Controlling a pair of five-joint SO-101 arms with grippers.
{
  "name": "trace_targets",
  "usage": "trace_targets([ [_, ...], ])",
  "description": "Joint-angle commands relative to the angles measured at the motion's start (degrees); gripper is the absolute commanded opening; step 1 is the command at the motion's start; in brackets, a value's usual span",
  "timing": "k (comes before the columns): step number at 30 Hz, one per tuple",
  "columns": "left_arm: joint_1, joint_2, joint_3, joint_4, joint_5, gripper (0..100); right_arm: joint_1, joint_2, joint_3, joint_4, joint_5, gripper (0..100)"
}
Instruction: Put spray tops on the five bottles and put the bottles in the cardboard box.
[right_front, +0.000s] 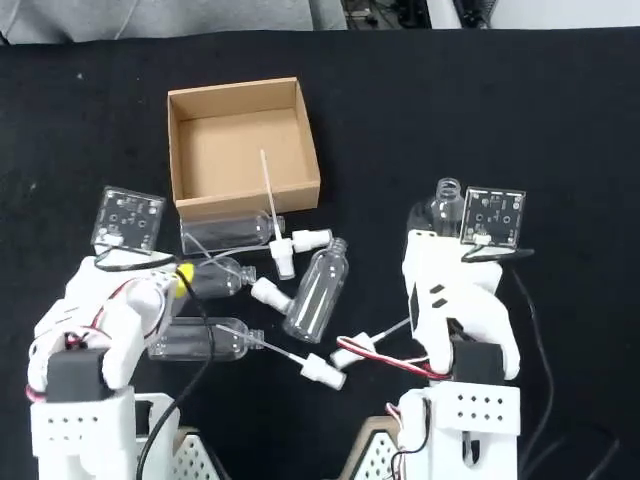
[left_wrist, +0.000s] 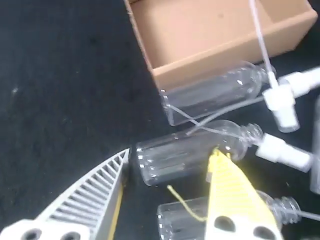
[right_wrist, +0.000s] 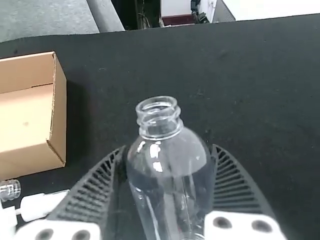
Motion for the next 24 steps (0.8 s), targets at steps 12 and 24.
trace_targets([
  [12,9.4,23.7,-11.9,4.2,-9.0,23,1.7,-1.0,-0.2,-1.6,-0.4,15.8],
  [24,17.6,31.3,-13.3,3.2,-16.5,22,4.7,-1.5,-0.6,-1.6,-0.4,15.8],
])
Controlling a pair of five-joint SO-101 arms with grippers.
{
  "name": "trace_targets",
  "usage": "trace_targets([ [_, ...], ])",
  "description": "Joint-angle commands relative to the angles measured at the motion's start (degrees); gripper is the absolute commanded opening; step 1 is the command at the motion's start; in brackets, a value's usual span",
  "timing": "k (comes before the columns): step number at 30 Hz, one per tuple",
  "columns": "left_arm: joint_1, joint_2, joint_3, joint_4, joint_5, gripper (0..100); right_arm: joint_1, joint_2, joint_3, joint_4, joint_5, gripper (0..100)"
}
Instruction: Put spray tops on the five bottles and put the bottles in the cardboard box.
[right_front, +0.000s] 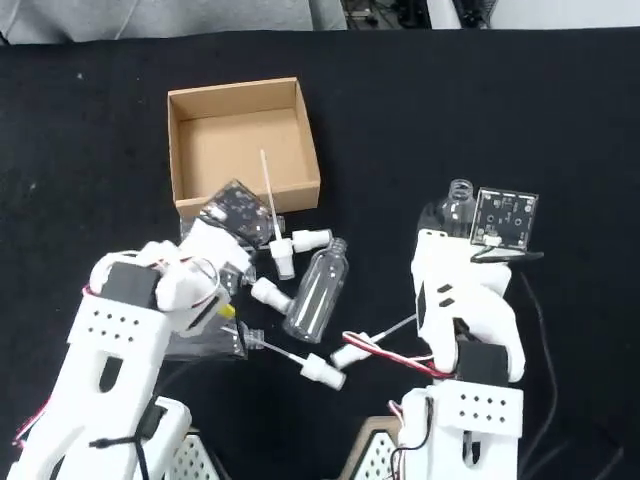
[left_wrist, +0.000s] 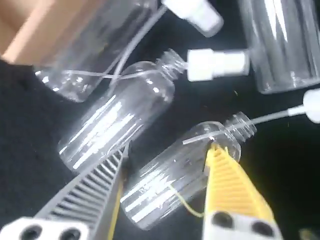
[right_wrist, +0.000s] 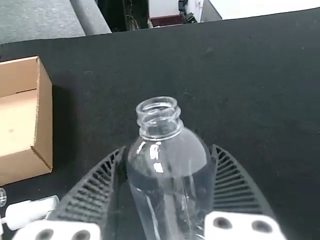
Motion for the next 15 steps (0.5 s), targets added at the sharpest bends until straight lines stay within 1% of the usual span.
trace_targets([
  [1,2.7,2.6,-4.4,-0.9,-3.3,22,1.5,-1.5,-0.6,-1.6,-0.4,15.8],
  [6,5.1,9.6,-9.5,-0.5,-4.4,22,1.7,-1.5,-0.3,-2.9,-0.1,15.8],
  [10,7.0,16.1,-12.3,-0.9,-7.6,22,3.7,-1.5,-0.5,-3.2,-0.4,15.8],
  [15,7.0,23.1,-16.7,-0.7,-13.3,22,4.0,-1.5,-0.6,-3.2,-0.4,15.8],
])
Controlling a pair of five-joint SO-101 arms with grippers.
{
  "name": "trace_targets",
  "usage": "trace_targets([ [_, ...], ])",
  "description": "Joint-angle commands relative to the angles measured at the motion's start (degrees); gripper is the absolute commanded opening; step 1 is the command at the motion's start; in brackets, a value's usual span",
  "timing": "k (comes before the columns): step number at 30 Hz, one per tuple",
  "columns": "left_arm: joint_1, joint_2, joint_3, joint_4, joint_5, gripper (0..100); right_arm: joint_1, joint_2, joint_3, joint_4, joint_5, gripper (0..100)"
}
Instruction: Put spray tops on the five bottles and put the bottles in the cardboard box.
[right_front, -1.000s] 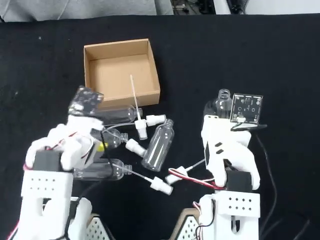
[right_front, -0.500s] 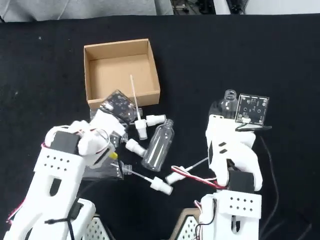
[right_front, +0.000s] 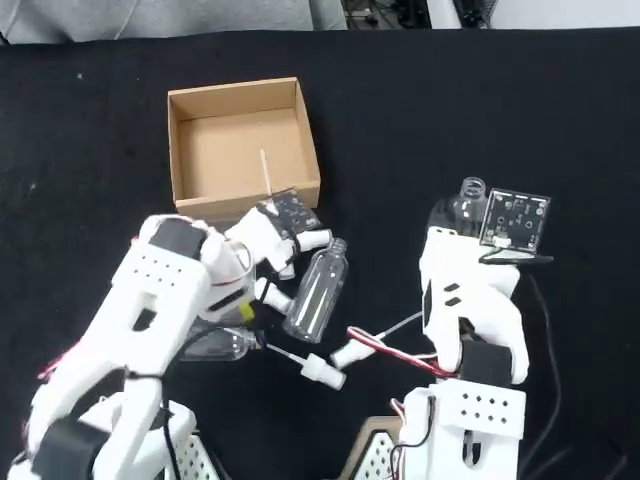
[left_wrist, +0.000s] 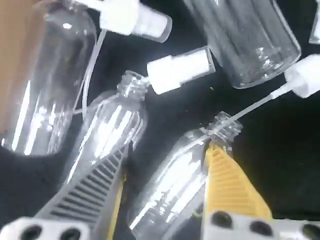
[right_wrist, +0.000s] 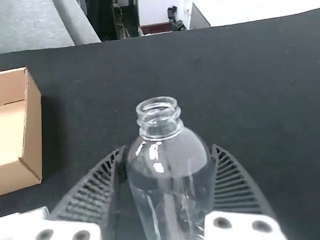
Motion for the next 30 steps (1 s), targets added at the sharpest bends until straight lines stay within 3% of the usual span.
trace_targets([
  [1,0.7,3.2,-5.8,-0.5,-3.9,22,1.6,-1.5,-0.6,-1.7,-0.4,15.8],
  [6,1.7,7.6,-9.9,-0.5,-5.5,22,3.2,-1.5,-0.7,-2.1,-0.4,15.8],
  [17,6.0,12.4,-10.5,-0.8,-16.4,22,4.4,-1.5,-0.6,-3.3,-0.4,15.8],
  [30,11.8,12.5,-10.8,-3.2,-20.4,22,6.3,-1.5,-0.8,-3.3,-0.4,15.8],
])
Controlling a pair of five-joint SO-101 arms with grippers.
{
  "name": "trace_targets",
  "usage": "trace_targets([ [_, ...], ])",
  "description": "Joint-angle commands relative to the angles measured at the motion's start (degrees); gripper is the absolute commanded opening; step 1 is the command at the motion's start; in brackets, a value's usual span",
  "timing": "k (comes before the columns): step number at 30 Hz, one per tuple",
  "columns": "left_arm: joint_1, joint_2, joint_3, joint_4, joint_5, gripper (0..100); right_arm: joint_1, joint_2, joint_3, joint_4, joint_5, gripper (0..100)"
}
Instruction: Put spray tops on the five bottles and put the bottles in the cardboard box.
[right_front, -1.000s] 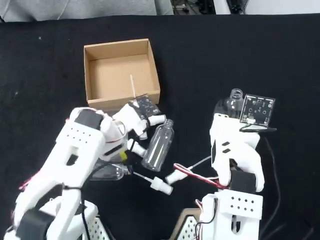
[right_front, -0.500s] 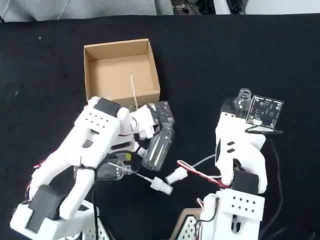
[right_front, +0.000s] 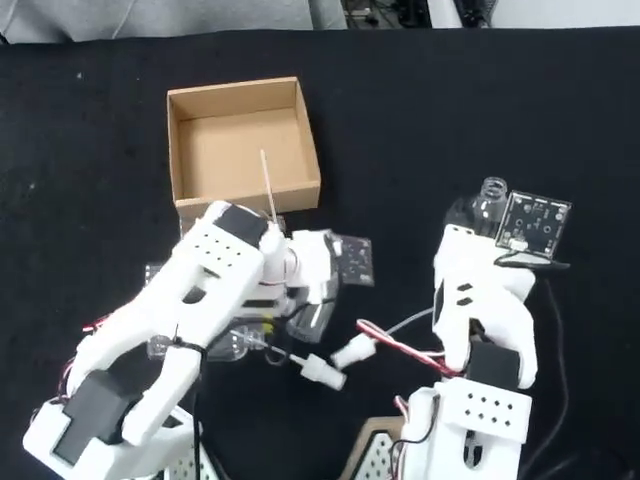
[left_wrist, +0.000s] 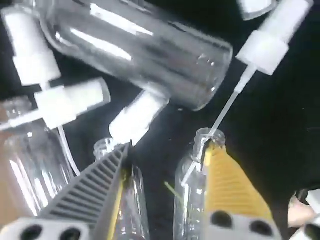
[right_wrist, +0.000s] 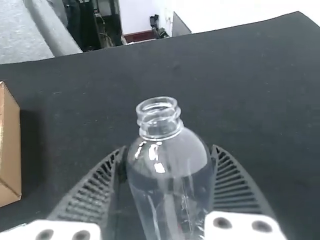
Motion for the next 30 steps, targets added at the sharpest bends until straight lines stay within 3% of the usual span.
trace_targets([
  [1,0.4,-0.1,-2.6,-2.6,-2.2,22,1.6,-1.5,-0.8,-1.8,-0.4,15.8],
  [9,0.0,6.3,-5.0,-3.0,-5.4,22,1.6,-1.5,-0.8,-1.8,-0.4,15.8],
  [30,-0.7,25.0,-17.7,-3.2,-5.3,22,1.4,-1.5,-0.9,-1.8,-0.4,15.8],
])
